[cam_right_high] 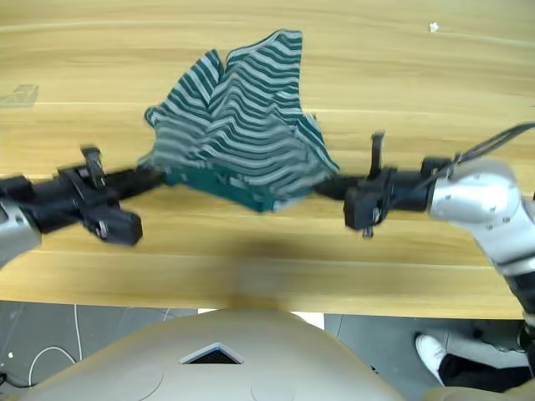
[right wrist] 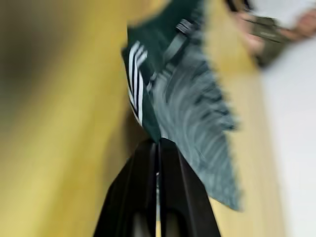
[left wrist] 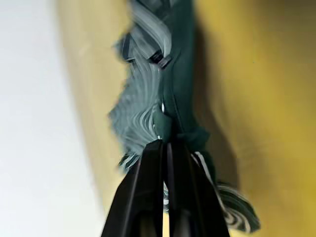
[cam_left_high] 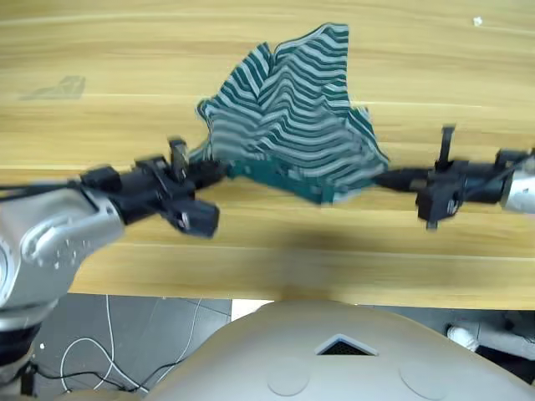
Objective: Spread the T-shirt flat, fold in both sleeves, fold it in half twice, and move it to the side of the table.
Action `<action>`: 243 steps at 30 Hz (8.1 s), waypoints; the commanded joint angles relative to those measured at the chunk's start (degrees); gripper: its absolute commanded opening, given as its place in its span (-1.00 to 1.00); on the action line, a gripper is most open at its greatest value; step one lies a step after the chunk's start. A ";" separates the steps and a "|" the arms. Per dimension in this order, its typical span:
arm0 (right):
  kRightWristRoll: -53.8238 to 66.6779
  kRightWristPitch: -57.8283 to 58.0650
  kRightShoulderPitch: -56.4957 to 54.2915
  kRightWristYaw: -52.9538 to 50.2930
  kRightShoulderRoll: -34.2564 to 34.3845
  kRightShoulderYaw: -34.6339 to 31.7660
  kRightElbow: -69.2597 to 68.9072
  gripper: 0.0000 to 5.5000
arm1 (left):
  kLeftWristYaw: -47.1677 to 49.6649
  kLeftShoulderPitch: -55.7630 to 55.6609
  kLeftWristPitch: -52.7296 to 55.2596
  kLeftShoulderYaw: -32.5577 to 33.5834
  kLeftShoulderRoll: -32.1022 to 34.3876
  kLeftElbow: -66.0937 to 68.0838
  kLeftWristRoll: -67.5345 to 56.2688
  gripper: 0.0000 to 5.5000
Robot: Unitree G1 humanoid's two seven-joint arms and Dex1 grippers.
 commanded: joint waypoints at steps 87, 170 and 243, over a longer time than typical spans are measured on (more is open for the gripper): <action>-1.05 2.04 -7.75 -32.30 51.44 -29.25 23.00 0.10 | 41.82 19.11 21.55 7.83 -63.13 27.22 -41.87 -0.39; 0.19 5.28 -6.09 -30.09 52.77 -27.53 23.61 0.10 | 36.73 21.34 -19.39 -21.38 -39.14 30.47 2.05 -0.18; 24.76 40.69 16.96 23.83 34.89 -21.42 7.44 -1.00 | 41.56 10.22 14.84 8.56 -55.92 13.53 -53.31 -0.18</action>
